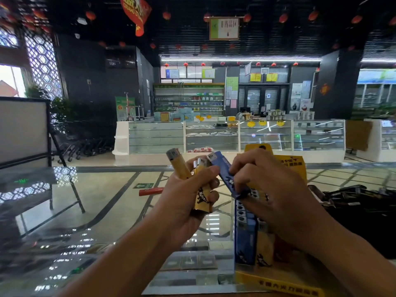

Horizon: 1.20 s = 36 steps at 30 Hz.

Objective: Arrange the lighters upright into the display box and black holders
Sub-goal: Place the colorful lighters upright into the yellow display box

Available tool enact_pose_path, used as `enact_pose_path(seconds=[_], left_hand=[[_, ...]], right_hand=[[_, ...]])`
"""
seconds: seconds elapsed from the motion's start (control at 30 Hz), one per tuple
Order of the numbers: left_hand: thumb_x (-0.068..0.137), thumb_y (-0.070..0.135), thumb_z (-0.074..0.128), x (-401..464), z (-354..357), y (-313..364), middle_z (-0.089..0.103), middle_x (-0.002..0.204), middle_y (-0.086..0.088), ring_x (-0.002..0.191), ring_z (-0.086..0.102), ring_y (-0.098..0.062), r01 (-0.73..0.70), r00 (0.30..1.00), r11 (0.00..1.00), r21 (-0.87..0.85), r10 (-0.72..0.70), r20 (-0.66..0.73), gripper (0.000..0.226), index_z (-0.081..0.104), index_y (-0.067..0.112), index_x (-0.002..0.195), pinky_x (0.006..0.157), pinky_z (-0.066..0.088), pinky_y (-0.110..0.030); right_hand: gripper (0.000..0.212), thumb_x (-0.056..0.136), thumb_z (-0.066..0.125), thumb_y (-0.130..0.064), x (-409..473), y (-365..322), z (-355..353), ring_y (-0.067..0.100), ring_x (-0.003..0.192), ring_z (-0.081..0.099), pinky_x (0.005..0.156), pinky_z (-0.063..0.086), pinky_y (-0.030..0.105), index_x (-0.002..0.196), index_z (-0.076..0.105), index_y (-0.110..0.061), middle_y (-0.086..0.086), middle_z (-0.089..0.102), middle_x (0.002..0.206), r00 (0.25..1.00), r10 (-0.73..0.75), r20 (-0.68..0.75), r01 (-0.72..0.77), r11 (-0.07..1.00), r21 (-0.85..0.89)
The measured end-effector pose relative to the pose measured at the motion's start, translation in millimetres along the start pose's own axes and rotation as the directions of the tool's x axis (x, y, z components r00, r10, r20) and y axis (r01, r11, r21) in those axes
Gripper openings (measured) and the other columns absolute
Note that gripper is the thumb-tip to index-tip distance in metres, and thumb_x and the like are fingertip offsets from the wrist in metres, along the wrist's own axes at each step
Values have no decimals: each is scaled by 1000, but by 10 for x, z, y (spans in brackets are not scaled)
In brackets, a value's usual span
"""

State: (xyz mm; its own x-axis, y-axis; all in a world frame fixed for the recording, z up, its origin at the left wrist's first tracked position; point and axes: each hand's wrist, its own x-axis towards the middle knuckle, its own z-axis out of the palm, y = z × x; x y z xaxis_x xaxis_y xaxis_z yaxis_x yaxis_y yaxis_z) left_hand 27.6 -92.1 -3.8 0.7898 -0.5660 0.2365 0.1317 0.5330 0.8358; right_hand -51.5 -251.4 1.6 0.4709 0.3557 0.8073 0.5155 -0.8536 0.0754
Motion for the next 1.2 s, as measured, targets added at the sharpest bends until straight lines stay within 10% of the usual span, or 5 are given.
enact_pose_path(seconds=[0.3,0.53,0.93,1.2], left_hand=[[81,1,66,4,-23,-11,59,71,-11,52,48,-13,-87,995,996,19,88,-42,12,68,10,88,42,42,-18],[88,1,65,-107,70,-25,64,84,-12,61,56,-15,-200,977,936,290,167,135,22,63,16,104,53,48,-26],[86,9,72,71,-263,-72,64,78,-5,67,59,-18,-102,993,807,581,116,13,23,64,17,106,57,51,-28],[85,11,75,34,-299,-287,63,76,-4,55,57,-9,-56,994,581,812,-40,98,22,62,12,102,47,46,-19]], right_hand=[[28,80,66,-50,2,35,-41,2,104,59,83,50,24,102,62,-34,-20,60,108,983,166,79,-178,967,183],[57,84,78,-22,24,36,-100,13,87,68,74,60,33,130,50,-39,-14,61,107,946,318,64,-318,869,378],[36,88,70,-1,-71,-120,-197,14,77,66,68,53,21,111,55,-25,10,62,109,897,439,-55,-336,758,560],[25,84,68,-38,-498,-355,-180,6,100,62,85,53,35,106,56,-39,-20,61,104,949,315,-35,-302,933,195]])
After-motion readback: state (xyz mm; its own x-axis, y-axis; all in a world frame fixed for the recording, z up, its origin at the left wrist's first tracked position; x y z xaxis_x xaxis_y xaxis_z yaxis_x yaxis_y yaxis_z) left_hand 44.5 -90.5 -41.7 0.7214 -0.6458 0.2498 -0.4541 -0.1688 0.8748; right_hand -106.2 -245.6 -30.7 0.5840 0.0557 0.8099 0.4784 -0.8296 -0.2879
